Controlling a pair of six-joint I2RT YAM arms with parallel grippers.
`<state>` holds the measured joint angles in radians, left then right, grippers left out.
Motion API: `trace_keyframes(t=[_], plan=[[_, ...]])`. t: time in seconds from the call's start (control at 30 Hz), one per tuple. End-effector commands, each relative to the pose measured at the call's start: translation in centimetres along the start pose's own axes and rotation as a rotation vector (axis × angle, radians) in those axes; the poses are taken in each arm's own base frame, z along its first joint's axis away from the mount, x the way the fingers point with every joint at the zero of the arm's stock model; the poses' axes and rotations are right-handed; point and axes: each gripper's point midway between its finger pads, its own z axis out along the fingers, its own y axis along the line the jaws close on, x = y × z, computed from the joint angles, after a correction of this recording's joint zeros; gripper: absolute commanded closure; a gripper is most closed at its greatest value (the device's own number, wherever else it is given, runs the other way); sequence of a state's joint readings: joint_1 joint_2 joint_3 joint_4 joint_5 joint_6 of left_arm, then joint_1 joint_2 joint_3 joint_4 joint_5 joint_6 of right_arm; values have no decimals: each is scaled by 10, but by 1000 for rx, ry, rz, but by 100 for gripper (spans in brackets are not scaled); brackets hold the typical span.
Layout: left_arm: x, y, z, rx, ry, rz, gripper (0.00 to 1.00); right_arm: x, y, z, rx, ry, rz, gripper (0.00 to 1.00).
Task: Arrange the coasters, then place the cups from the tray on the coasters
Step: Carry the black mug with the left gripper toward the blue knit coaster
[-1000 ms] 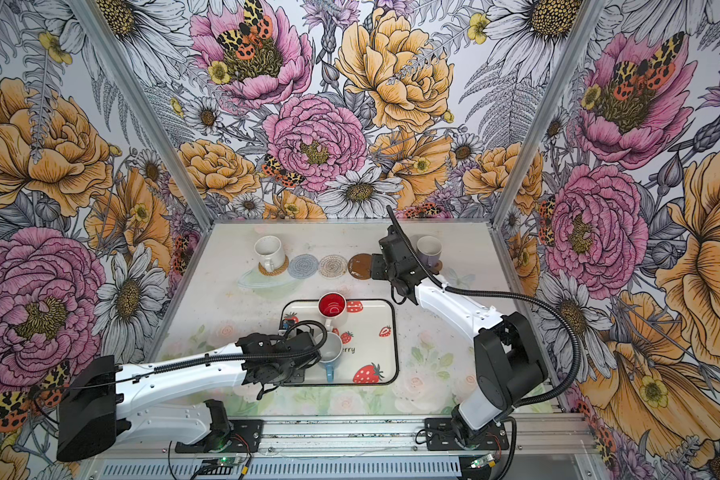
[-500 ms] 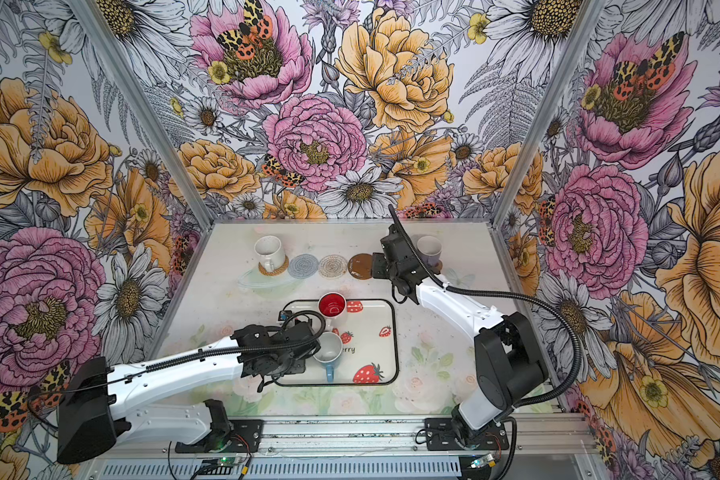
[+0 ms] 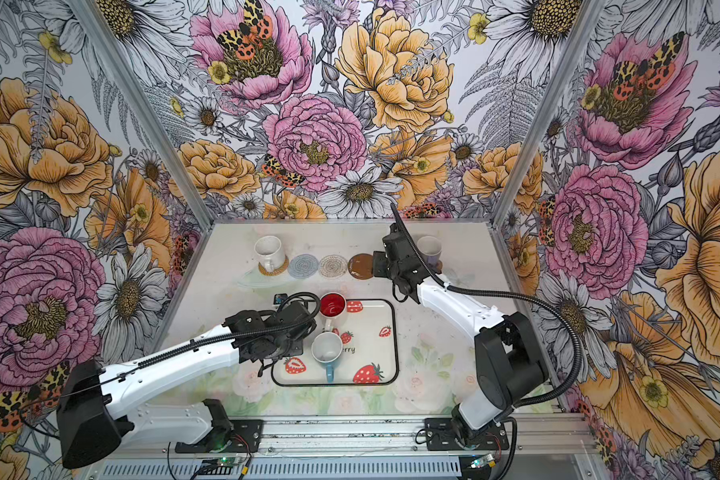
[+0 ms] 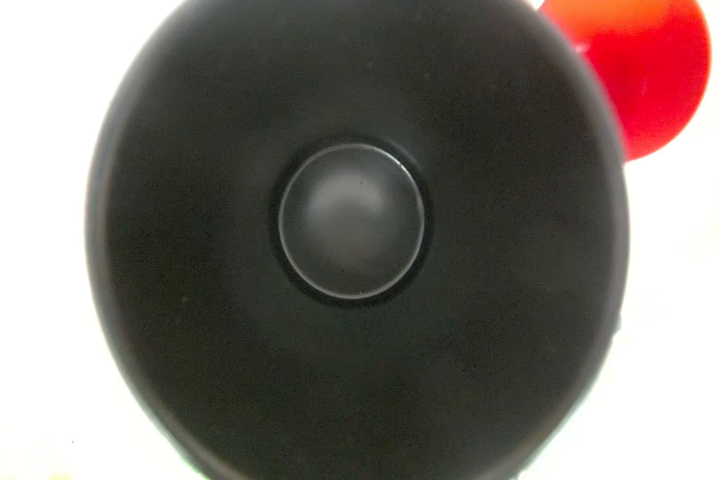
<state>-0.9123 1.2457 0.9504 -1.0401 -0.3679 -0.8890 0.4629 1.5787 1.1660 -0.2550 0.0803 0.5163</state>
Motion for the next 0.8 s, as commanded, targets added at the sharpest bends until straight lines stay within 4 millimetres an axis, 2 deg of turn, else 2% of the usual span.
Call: trace_keyframes(t=[0.0,0.37,0.77], plan=[[-37,-3,-12,-3,-116,-6,100,-10,0,-4,-16,-28,18,41],[-86,-6,-9,-36,-152,10,100,-14,-3,2,-24,-20,32,41],[-160,-11,7,-29,-203,-1,100,-24,-5,5,-43,-20,52,41]])
